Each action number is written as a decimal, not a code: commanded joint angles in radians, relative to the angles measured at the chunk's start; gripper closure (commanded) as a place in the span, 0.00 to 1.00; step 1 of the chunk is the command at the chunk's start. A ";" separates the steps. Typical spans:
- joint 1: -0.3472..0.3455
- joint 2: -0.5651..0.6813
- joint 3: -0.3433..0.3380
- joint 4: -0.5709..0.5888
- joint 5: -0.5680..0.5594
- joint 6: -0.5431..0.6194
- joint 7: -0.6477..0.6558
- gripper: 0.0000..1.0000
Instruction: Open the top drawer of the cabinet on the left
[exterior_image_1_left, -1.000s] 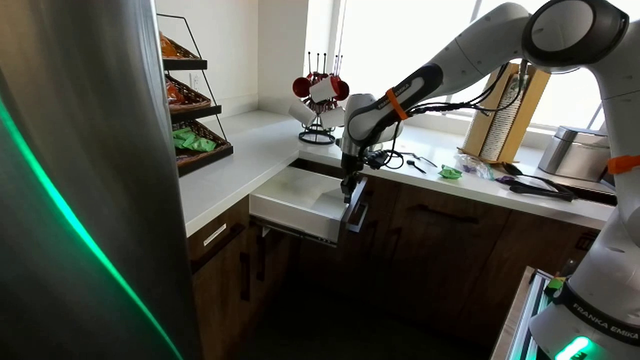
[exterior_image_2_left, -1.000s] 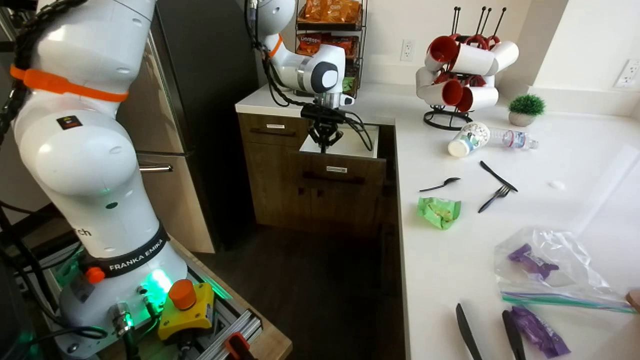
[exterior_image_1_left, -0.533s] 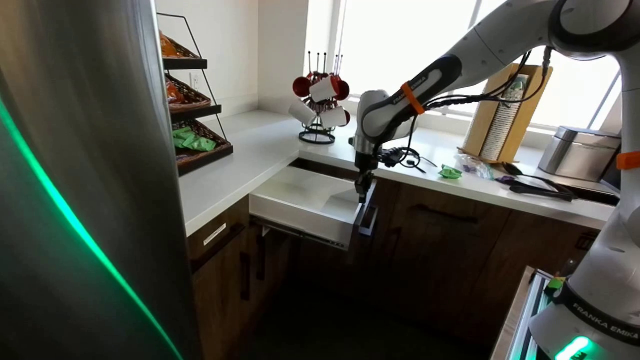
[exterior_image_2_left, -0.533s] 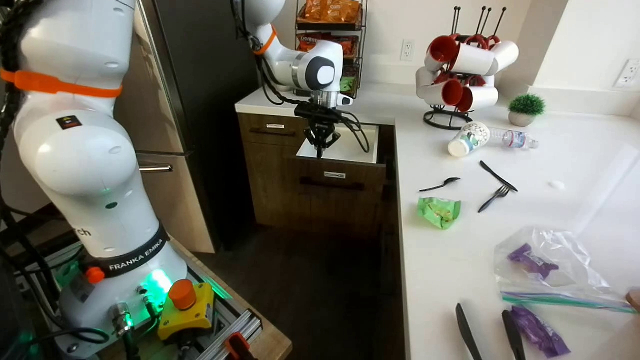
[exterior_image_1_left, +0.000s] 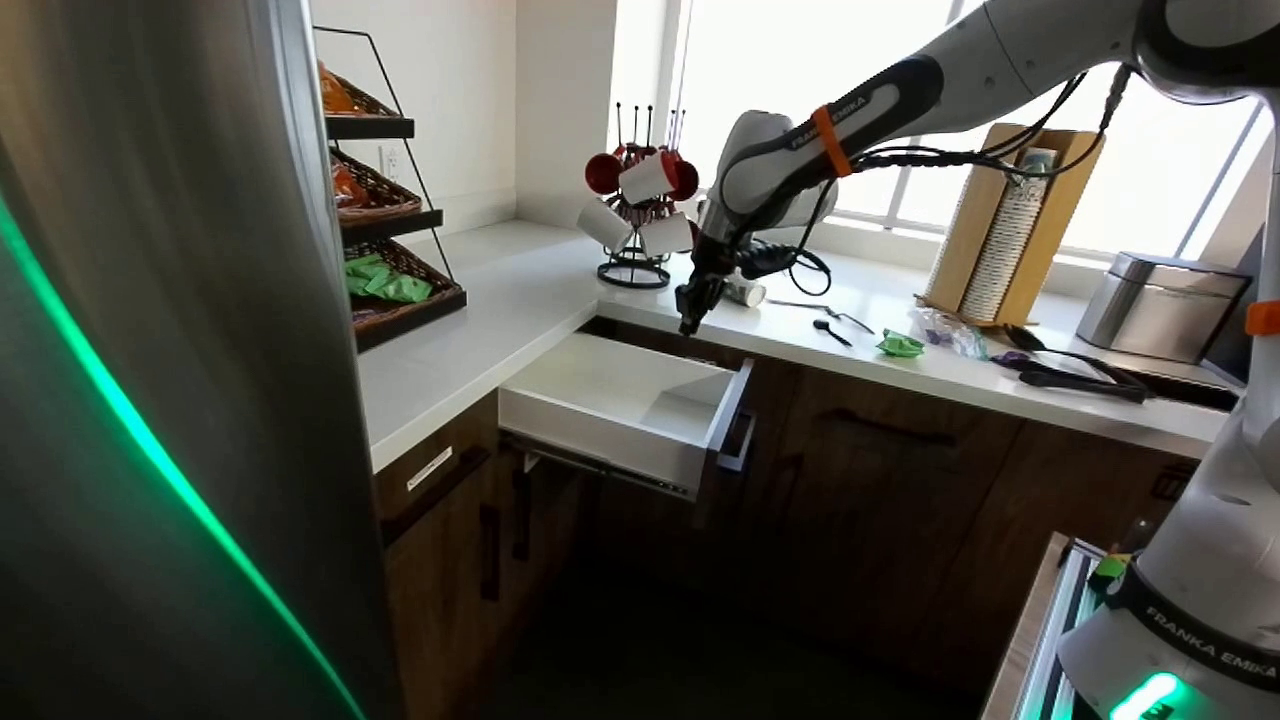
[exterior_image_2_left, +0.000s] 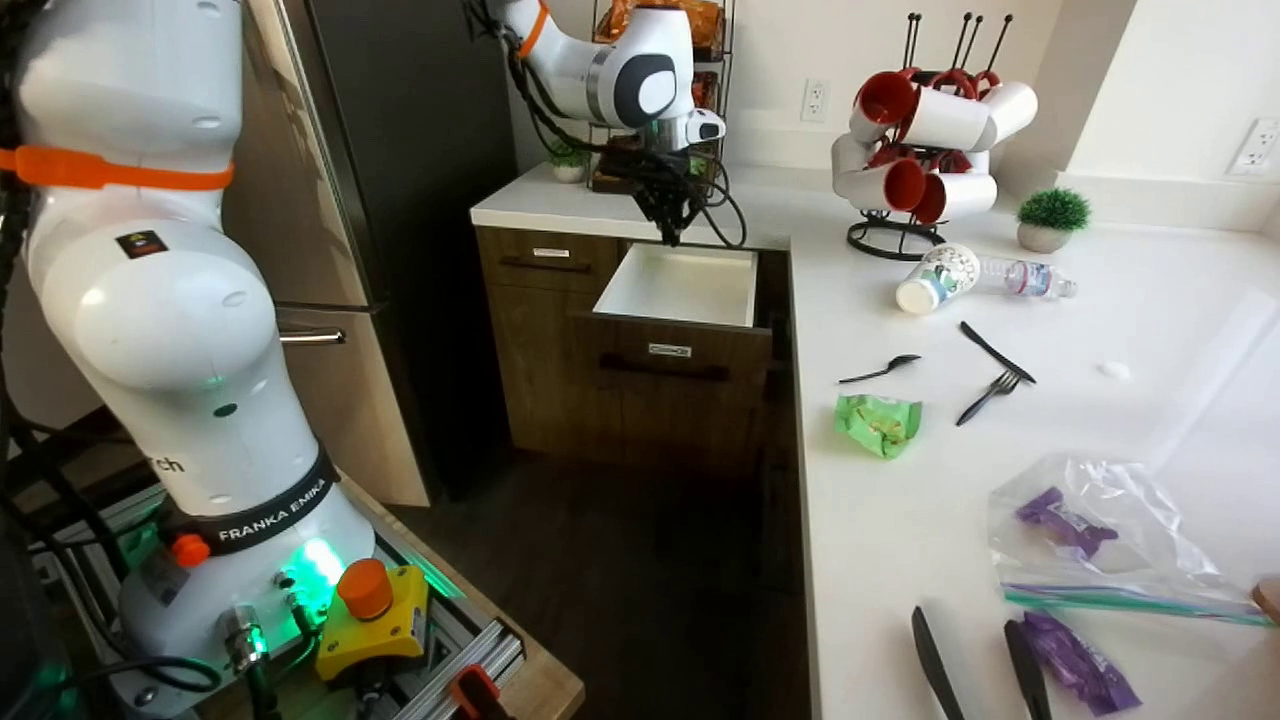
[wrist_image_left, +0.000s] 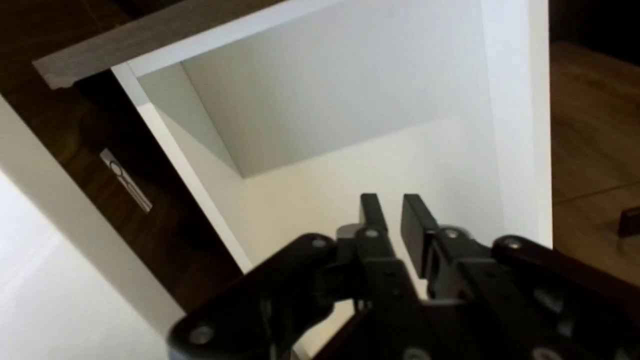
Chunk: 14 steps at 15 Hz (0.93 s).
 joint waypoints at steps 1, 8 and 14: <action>0.058 -0.031 -0.046 0.040 -0.040 -0.003 0.153 0.51; 0.125 -0.081 -0.092 0.086 -0.109 -0.078 0.445 0.01; 0.115 -0.078 -0.084 0.091 -0.083 -0.069 0.439 0.00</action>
